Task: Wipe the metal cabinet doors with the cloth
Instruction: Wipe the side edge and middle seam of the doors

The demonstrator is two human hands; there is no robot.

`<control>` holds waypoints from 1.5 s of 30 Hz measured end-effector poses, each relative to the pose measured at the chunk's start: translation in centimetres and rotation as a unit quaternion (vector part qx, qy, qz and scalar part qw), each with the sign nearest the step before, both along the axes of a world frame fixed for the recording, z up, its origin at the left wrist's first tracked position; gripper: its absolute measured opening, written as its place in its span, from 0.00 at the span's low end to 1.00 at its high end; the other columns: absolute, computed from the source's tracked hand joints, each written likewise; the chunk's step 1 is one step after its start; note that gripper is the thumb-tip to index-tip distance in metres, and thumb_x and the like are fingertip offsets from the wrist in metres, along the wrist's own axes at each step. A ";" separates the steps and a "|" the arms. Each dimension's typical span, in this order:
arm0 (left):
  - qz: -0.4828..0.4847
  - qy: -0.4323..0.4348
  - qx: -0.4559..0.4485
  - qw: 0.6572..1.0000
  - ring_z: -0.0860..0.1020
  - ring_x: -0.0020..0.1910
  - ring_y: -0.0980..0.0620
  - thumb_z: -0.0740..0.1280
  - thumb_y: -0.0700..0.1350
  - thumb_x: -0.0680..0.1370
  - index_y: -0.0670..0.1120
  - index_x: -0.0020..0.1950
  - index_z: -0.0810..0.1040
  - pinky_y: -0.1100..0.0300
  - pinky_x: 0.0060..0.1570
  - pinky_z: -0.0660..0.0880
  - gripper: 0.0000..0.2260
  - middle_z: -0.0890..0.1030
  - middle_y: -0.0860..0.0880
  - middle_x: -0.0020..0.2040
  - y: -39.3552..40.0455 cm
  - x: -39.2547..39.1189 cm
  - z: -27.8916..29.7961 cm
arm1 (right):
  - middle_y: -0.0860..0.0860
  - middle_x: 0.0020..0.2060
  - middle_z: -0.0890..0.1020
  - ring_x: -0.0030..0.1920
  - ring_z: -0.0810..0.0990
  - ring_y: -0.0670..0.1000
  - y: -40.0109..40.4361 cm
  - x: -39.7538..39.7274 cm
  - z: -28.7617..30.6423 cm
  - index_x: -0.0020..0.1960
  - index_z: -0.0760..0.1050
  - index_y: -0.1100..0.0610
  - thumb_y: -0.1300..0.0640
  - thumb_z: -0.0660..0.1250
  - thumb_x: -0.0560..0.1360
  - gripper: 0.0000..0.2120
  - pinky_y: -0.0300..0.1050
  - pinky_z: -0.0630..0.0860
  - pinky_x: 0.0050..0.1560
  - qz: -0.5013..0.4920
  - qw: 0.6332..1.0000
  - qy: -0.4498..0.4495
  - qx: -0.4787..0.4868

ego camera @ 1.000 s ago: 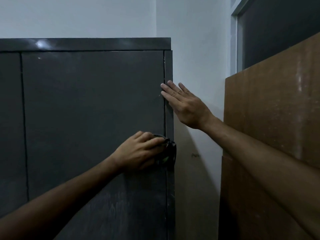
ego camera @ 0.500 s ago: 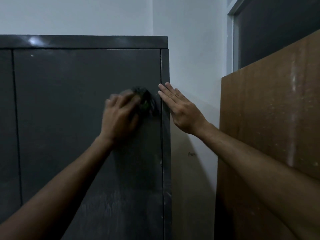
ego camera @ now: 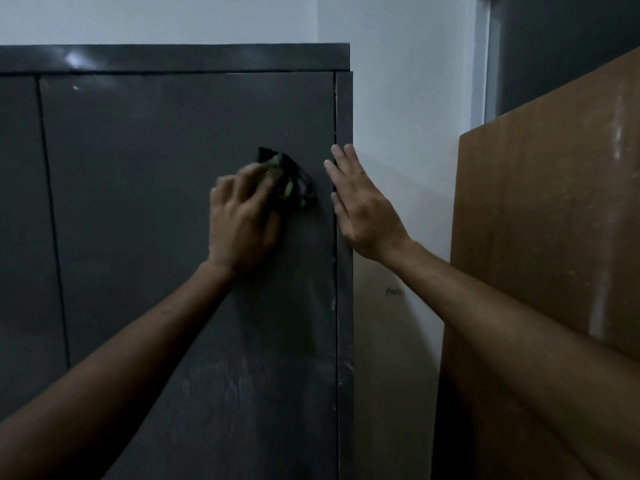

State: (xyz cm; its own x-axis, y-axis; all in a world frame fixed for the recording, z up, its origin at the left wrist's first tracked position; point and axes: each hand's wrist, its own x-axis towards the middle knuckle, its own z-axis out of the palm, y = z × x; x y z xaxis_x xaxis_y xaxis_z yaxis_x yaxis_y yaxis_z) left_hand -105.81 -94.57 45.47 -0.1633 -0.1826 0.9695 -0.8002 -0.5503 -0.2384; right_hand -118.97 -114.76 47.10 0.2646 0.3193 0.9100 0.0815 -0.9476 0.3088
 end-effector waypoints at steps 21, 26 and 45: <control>-0.030 -0.195 0.287 0.937 0.72 0.60 0.44 0.65 0.56 0.80 0.52 0.71 0.73 0.49 0.54 0.67 0.20 0.70 0.48 0.72 -2.9 -1.6 -20.8 | 0.64 0.80 0.59 0.81 0.55 0.66 0.6 0.5 -5.7 0.80 0.61 0.64 0.54 0.57 0.84 0.27 0.67 0.52 0.79 -0.151 0.978 0.001 -0.147; -0.057 0.039 0.019 0.997 0.71 0.59 0.41 0.66 0.51 0.80 0.50 0.73 0.73 0.48 0.53 0.67 0.21 0.71 0.46 0.69 -6.1 -4.8 -22.3 | 0.65 0.79 0.61 0.80 0.58 0.65 0.0 0.1 -6.1 0.79 0.61 0.67 0.56 0.55 0.84 0.26 0.63 0.57 0.79 -0.136 0.974 0.009 -0.181; -0.004 -0.177 0.293 0.940 0.72 0.60 0.43 0.64 0.52 0.80 0.51 0.71 0.72 0.48 0.55 0.68 0.20 0.70 0.47 0.71 -0.7 -0.9 -23.6 | 0.64 0.80 0.59 0.81 0.56 0.64 1.0 0.1 -7.4 0.80 0.58 0.67 0.53 0.55 0.83 0.29 0.63 0.54 0.80 -0.150 0.976 0.009 -0.156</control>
State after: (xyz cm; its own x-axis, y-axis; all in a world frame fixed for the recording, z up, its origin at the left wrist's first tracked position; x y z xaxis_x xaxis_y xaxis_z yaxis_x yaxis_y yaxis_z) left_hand -106.72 -95.31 21.91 -0.4606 -0.6649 0.5881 -0.6175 -0.2359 -0.7504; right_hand -118.84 -113.76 39.69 0.4035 0.4861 0.7751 -0.1770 -0.7897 0.5874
